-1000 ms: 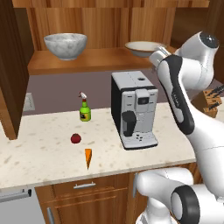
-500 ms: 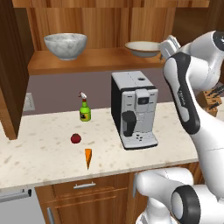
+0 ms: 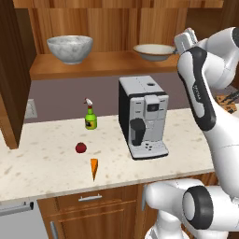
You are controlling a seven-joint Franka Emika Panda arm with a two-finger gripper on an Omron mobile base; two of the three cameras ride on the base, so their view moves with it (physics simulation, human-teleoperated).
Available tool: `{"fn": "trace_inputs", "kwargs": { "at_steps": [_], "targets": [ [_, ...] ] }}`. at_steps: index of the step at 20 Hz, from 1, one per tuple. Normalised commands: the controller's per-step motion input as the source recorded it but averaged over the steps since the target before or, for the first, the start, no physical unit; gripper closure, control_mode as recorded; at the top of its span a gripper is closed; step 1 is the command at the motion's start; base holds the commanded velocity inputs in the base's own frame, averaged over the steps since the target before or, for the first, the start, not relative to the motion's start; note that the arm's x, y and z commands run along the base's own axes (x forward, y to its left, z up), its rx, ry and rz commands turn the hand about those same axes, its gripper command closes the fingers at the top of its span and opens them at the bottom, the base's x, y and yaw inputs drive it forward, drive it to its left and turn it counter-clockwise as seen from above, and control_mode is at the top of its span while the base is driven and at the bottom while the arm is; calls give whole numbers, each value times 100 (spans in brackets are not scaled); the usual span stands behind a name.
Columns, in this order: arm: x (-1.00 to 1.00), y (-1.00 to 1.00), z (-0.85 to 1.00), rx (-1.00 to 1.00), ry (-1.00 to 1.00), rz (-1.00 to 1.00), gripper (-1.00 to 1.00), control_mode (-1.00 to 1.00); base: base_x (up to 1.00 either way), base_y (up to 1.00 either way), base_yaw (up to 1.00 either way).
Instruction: Pick both bowls and place them on the counter. Then place the cheese in one bowl and place the tomato in the other bowl.
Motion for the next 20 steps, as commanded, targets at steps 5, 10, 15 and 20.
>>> {"fn": "trace_inputs", "kwargs": {
  "at_steps": [5, 10, 15, 20],
  "targets": [
    [25, -9, 16, 12, 0, 0, -100, -100, 0, 0, 0],
    [28, -11, 4, 5, -3, 0, -100, -100, 0, 0, 0],
    [37, -2, 0, 3, -3, 0, -100, -100, 0, 0, 0],
    [38, 0, 0, 3, 0, 0, -100, -100, 0, 0, 0]
  ]
}}
